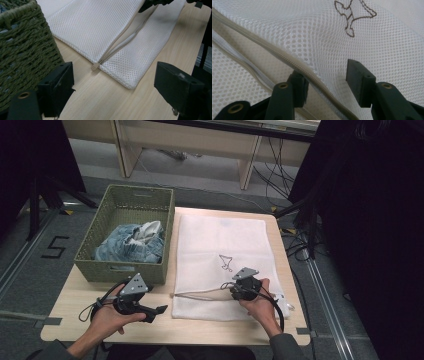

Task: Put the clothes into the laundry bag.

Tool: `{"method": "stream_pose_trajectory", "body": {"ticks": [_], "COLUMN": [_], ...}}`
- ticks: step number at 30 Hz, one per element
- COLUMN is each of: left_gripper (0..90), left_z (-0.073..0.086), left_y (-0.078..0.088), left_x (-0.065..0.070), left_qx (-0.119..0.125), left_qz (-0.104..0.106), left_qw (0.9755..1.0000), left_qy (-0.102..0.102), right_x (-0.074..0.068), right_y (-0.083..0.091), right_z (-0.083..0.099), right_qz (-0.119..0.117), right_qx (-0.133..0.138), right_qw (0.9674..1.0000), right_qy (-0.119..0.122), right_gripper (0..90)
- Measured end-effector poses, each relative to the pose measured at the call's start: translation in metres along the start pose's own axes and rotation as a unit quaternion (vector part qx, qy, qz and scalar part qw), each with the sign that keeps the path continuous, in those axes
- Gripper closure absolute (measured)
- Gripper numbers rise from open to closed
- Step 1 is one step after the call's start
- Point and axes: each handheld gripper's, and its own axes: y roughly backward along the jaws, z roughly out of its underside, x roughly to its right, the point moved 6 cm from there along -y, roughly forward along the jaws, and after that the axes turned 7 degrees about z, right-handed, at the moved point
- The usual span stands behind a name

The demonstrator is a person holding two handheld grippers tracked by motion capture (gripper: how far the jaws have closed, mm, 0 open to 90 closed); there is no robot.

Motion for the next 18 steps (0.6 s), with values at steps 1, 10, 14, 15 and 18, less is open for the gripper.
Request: {"method": "stream_pose_trajectory", "body": {"ticks": [1, 10, 14, 15, 18], "left_gripper": [15.8, 16.4, 17.0, 17.0, 18.8], "left_z": [0.000, -0.001, -0.005, -0.009, -0.017], "left_y": [0.000, 0.002, 0.007, 0.010, 0.020], "left_x": [0.000, -0.002, -0.005, -0.008, -0.015], "left_qx": [0.000, 0.003, 0.009, 0.018, 0.035], "left_qz": [-0.001, -0.007, -0.013, -0.012, -0.028], "left_qw": [1.0000, 1.0000, 0.9998, 0.9998, 0.9990], "left_qy": [0.003, 0.005, 0.010, 0.004, 0.005], "right_x": [0.001, 0.006, 0.006, 0.007, 0.013], "right_y": [0.002, 0.014, 0.013, 0.012, 0.007], "right_z": [-0.001, -0.011, -0.015, -0.016, -0.022], "right_qz": [-0.004, -0.003, 0.002, 0.008, 0.012], "right_qx": [0.006, 0.043, 0.046, 0.049, 0.054], "right_qw": [1.0000, 0.9991, 0.9989, 0.9988, 0.9984], "right_qy": [-0.004, -0.003, 0.002, 0.002, -0.006], "right_gripper": [55.6, 77.2, 81.6, 82.0, 83.0]}}
